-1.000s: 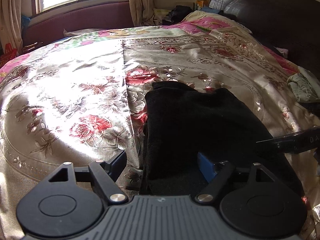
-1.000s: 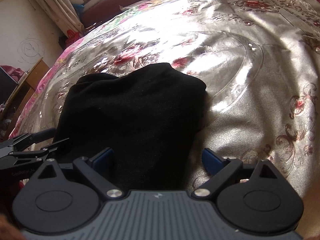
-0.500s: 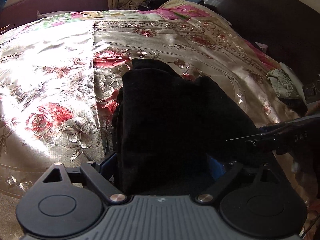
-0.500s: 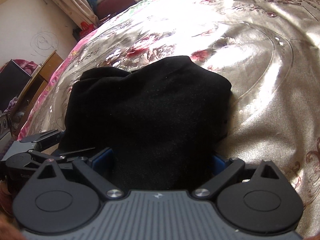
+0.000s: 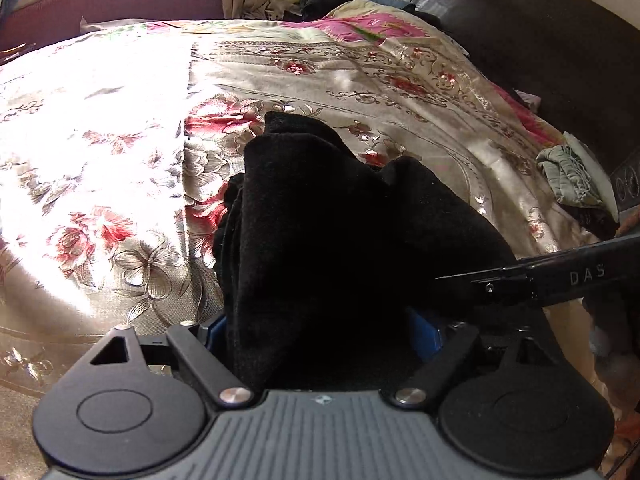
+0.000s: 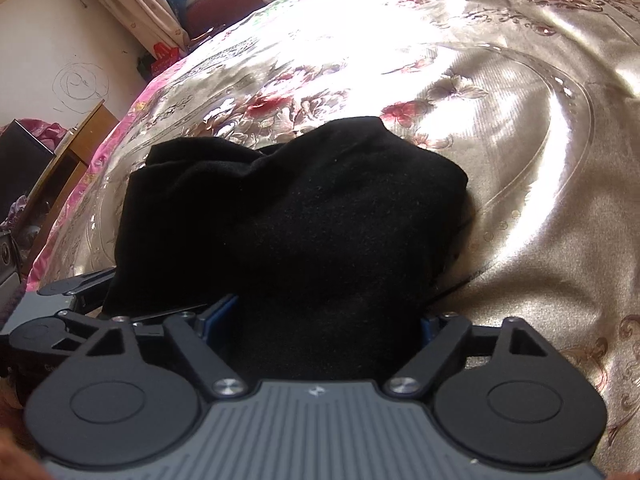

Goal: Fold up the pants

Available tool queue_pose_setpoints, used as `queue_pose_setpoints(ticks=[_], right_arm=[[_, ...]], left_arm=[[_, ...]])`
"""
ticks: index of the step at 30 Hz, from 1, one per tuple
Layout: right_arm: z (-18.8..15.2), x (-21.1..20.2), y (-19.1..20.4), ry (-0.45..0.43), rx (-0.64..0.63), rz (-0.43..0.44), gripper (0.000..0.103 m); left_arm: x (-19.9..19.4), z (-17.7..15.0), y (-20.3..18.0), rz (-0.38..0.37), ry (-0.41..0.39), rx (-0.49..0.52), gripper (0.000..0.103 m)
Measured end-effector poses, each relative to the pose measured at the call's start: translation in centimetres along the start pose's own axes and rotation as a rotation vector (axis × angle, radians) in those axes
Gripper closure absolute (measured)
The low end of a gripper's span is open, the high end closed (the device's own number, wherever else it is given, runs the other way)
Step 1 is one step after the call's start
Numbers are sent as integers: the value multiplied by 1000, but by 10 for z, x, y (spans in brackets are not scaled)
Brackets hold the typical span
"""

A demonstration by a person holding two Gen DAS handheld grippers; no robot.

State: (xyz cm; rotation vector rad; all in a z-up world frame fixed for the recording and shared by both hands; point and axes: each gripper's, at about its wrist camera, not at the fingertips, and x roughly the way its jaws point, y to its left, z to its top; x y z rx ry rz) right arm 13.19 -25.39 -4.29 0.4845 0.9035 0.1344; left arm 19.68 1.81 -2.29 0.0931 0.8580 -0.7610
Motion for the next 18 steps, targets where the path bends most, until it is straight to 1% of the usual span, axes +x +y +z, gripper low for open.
queue_pose_setpoints(ticks=[2, 4, 5, 7, 12, 14, 15, 16, 18], right_arm=[[5, -9, -7, -7, 42, 26, 50], [10, -12, -10, -4, 59, 37, 58], [10, -12, -11, -2, 53, 37, 59], [9, -8, -13, 11, 42, 33, 58], [7, -14, -17, 35, 26, 38, 51], [4, -14, -21, 43, 22, 39, 49], [3, -10, -22, 52, 25, 36, 48], [3, -4, -24, 59, 44, 43, 46], [1, 5, -27, 43, 95, 75, 44]], left_arm=[[-5, 0, -5, 17, -19, 12, 15], [-8, 1, -7, 29, -31, 20, 18], [-9, 1, -5, 24, -31, 18, 19], [-7, 0, 0, 17, -19, 18, 18], [-3, 2, 5, -5, 5, 40, 12], [1, 2, 9, -16, 13, 27, 5], [6, 3, 11, -22, 27, 19, 3], [10, 4, 12, -24, 31, 14, 1], [17, 4, 10, -24, 31, 16, 0]])
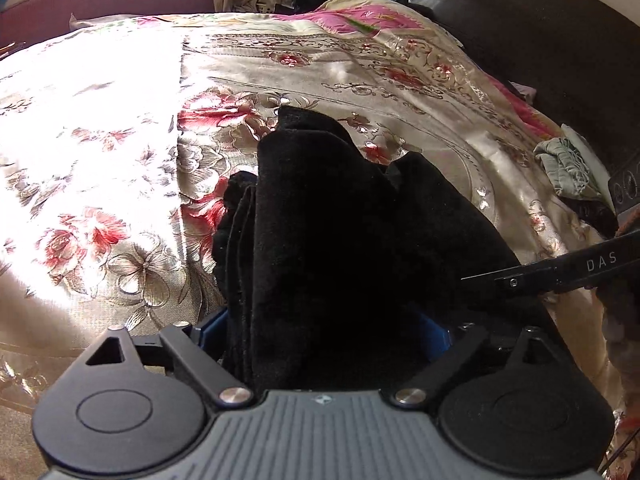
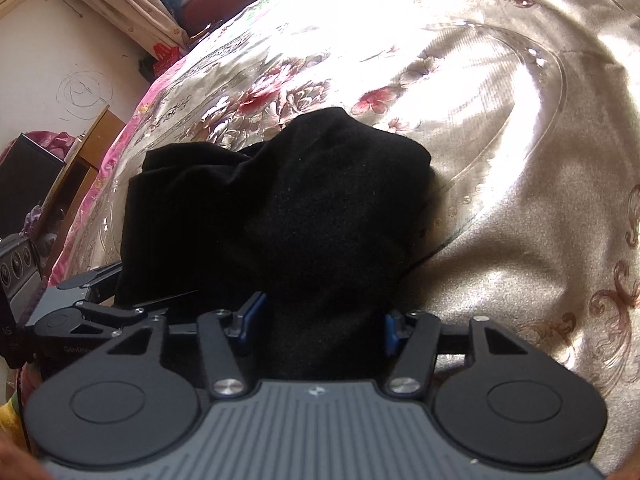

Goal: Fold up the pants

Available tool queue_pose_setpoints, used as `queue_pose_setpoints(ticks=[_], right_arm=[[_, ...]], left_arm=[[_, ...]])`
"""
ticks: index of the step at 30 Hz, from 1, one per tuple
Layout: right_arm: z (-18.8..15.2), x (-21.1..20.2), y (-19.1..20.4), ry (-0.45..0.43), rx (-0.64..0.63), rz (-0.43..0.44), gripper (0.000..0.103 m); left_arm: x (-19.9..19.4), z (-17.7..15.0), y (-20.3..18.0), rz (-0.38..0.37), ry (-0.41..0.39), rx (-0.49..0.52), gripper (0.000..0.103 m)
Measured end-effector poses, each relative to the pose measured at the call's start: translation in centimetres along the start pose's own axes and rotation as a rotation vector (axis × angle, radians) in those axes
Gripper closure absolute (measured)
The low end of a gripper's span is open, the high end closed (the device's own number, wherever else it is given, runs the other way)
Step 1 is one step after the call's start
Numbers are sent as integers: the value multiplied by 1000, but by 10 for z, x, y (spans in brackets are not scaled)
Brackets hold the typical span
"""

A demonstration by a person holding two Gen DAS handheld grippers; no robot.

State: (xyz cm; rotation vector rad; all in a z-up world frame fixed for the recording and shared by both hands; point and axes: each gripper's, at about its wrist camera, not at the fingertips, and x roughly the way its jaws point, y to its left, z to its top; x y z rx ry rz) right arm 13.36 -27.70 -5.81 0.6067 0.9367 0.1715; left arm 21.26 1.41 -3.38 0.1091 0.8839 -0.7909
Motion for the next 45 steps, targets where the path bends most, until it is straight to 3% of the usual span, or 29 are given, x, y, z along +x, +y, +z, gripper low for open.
queue_pose_setpoints(ticks=[3, 5, 8, 11, 18, 25, 28, 30, 33, 36, 39, 41, 43, 45], right_arm=[[0, 1, 6, -11, 13, 0, 47], [5, -10, 7, -32, 64, 48, 62], [16, -24, 24, -64, 46, 114, 77], [26, -22, 52, -78, -36, 114, 78], [53, 0, 102, -90, -80, 200, 79], [70, 73, 197, -8, -202, 294, 79], [69, 115, 237, 48, -240, 332, 79], [64, 147, 262, 61, -290, 292, 79], [52, 186, 290, 71, -390, 155, 75], [34, 185, 304, 3, -531, 21, 68], [27, 160, 298, -51, -510, 24, 67], [16, 143, 305, -141, -580, -9, 67], [8, 134, 308, -214, -639, -10, 65], [7, 134, 309, -224, -654, -2, 65]], left_arm=[[-3, 1, -3, -7, -20, -25, 9], [-14, 1, -1, -16, -50, -65, 23], [-30, 1, 5, -19, -85, -108, 35], [-44, 0, 13, -7, -118, -140, 40], [-95, -5, 42, 27, -218, -202, 43], [-150, -30, 109, 166, -320, -345, 43], [-175, -44, 140, 258, -352, -392, 43], [-184, -54, 162, 341, -351, -406, 43], [-183, -73, 187, 507, -302, -407, 45], [-186, -88, 183, 712, -252, -322, 41], [-194, -86, 163, 782, -286, -262, 40], [-195, -77, 150, 812, -325, -198, 40], [-191, -67, 140, 796, -350, -136, 40], [-175, -54, 144, 774, -330, -109, 40]])
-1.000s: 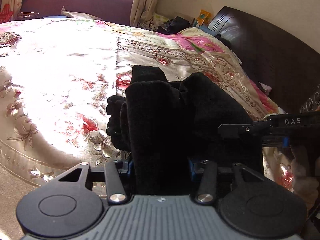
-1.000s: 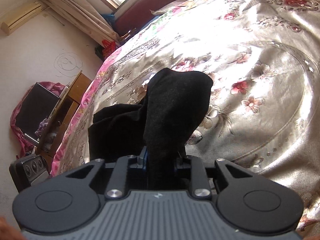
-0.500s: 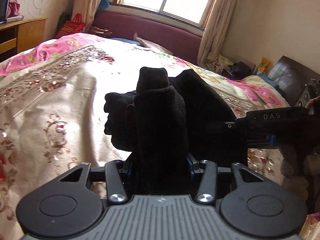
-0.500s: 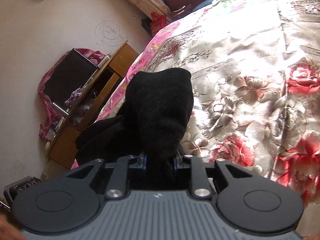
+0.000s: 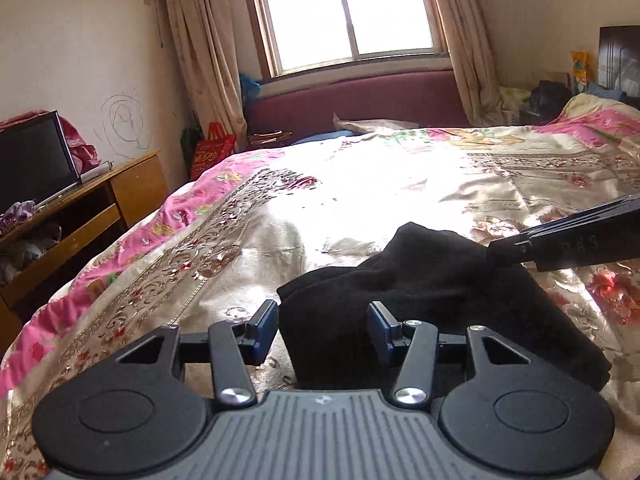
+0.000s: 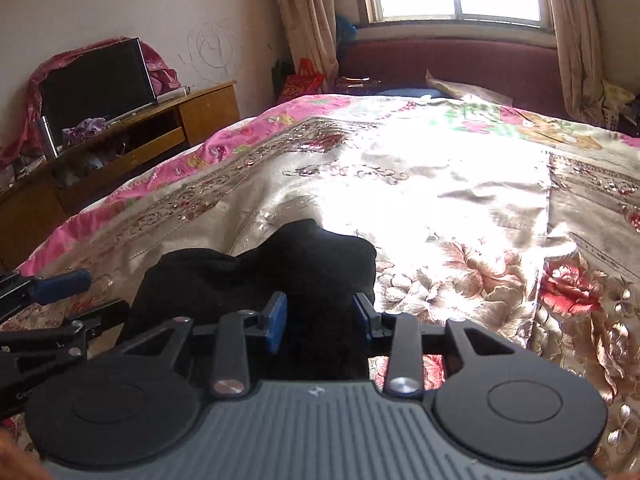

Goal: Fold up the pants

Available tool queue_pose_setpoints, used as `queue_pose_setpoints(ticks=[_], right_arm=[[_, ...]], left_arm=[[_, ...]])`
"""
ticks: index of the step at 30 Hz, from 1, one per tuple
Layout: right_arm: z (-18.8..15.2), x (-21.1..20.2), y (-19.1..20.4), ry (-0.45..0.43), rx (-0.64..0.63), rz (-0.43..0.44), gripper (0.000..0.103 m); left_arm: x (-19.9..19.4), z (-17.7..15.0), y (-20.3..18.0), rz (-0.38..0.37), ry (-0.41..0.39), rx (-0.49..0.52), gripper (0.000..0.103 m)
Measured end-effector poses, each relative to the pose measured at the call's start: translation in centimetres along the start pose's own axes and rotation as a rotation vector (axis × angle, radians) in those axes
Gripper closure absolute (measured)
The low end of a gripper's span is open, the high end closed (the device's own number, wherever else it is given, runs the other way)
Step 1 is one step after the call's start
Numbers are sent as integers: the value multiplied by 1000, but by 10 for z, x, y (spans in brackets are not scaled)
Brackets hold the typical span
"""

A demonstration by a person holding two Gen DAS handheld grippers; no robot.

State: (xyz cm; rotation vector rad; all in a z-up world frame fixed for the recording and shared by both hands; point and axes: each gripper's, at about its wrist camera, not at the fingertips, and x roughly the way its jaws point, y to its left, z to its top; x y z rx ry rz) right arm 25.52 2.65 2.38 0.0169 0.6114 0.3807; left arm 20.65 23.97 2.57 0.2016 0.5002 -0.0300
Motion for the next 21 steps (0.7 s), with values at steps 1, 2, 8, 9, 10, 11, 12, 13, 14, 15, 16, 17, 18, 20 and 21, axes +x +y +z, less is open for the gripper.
queue_pose_setpoints(ticks=[1, 2, 8, 9, 10, 11, 12, 13, 14, 15, 16, 17, 18, 20, 21], right_arm=[[1, 3, 0, -10, -7, -4, 66], [3, 6, -2, -22, -6, -2, 65], [17, 61, -7, 31, 4, 39, 65], [15, 72, -10, 68, 11, 45, 65], [8, 83, -11, 99, -1, 31, 66], [3, 90, -11, 115, -22, 16, 68], [-2, 95, -10, 130, -39, 7, 68], [-6, 98, -12, 136, -40, 4, 68], [-5, 99, -13, 139, -30, 3, 69], [-3, 93, -16, 139, -8, -1, 71], [-1, 85, -16, 127, -2, -3, 71], [1, 73, -14, 105, -9, -2, 71], [1, 62, -14, 89, -12, 6, 70], [-2, 32, -14, 61, 6, 39, 68], [-4, 17, -14, 50, 14, 46, 68]], left_arm=[[11, 1, -5, -8, 15, 7, 40], [20, 2, -8, -11, 26, 12, 40], [63, 2, -6, 6, 80, 3, 36], [66, -1, -5, 6, 89, 3, 36], [68, -4, -4, 3, 92, 3, 35], [71, -8, -4, -5, 90, 2, 34], [71, -10, -6, -7, 89, 2, 34], [71, -11, -8, -3, 90, 6, 34], [70, -11, -10, 4, 90, 11, 34], [68, -10, -11, 13, 91, 11, 34], [65, -8, -12, 20, 93, 11, 34], [58, -5, -13, 28, 93, 13, 33], [52, -2, -13, 36, 91, 16, 32], [35, 2, -15, 47, 84, 14, 26], [25, 3, -17, 44, 80, 4, 23]])
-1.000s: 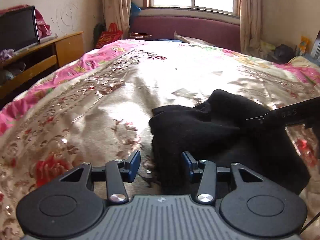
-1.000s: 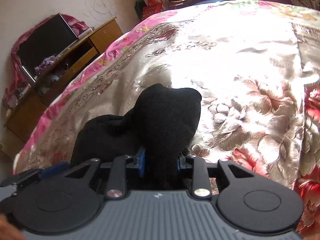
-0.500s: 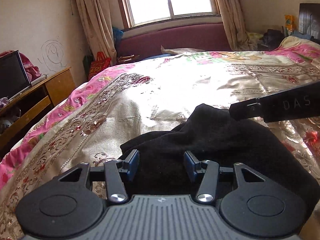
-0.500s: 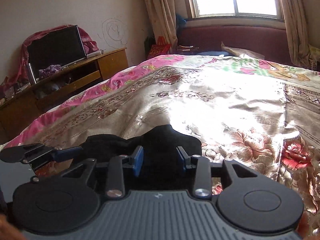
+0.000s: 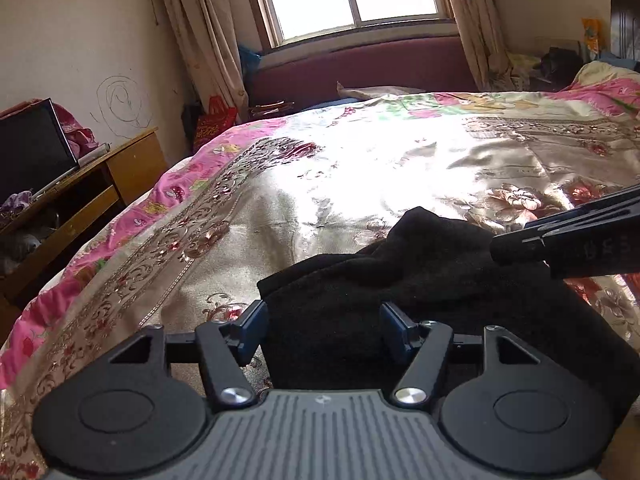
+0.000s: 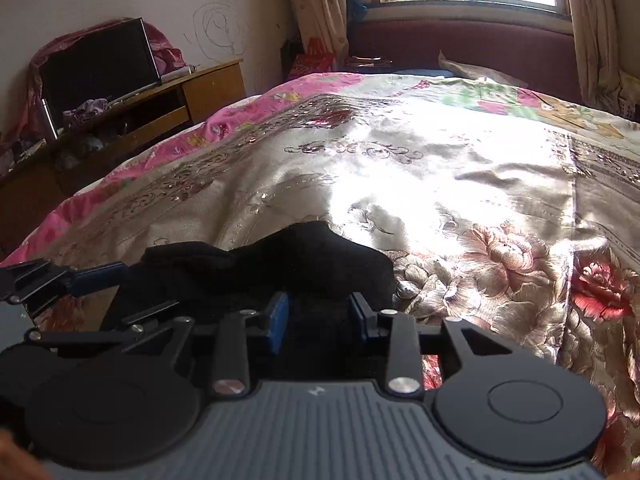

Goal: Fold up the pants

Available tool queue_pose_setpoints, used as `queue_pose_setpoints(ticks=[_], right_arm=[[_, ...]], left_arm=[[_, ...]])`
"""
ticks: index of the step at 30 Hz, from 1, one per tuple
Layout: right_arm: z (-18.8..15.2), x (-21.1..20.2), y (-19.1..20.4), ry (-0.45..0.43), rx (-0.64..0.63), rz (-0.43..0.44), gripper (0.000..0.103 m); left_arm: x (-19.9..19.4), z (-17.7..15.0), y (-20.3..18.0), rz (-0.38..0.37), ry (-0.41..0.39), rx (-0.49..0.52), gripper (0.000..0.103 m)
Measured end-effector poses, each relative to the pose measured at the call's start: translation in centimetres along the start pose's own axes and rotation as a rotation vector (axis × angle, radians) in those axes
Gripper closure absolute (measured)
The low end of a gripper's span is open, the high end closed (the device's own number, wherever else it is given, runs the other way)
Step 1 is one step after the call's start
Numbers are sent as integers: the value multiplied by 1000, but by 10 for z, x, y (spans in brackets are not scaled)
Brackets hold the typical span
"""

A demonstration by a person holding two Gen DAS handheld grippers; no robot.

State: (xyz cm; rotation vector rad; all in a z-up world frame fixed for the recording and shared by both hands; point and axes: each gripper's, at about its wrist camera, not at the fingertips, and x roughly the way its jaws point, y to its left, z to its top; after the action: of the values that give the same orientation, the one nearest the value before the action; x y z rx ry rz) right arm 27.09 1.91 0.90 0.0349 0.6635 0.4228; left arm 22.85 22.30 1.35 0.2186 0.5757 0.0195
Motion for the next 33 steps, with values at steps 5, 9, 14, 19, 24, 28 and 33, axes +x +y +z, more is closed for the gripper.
queue_pose_setpoints(ticks=[5, 9, 14, 19, 24, 28, 33], right_arm=[[-25, -65, -4, -6, 58, 5, 68], [-48, -110, -14, -16, 84, -30, 68], [-67, -150, -28, -28, 135, -64, 67], [-90, -184, -43, -35, 205, -90, 66], [-107, -208, -52, -43, 240, -107, 66], [-118, -219, -59, -45, 265, -130, 66], [-130, -229, -64, -43, 285, -150, 66]], left_arm=[[-47, -3, -24, -34, -14, -18, 8], [-79, -9, -54, -29, -39, -13, 1], [-110, -14, -81, -77, -63, -51, 0], [-129, -19, -106, -131, -53, -66, 0], [-143, -30, -131, -134, -43, -14, 0], [-153, -38, -147, -133, -24, 13, 0], [-164, -42, -161, -146, -17, 37, 0]])
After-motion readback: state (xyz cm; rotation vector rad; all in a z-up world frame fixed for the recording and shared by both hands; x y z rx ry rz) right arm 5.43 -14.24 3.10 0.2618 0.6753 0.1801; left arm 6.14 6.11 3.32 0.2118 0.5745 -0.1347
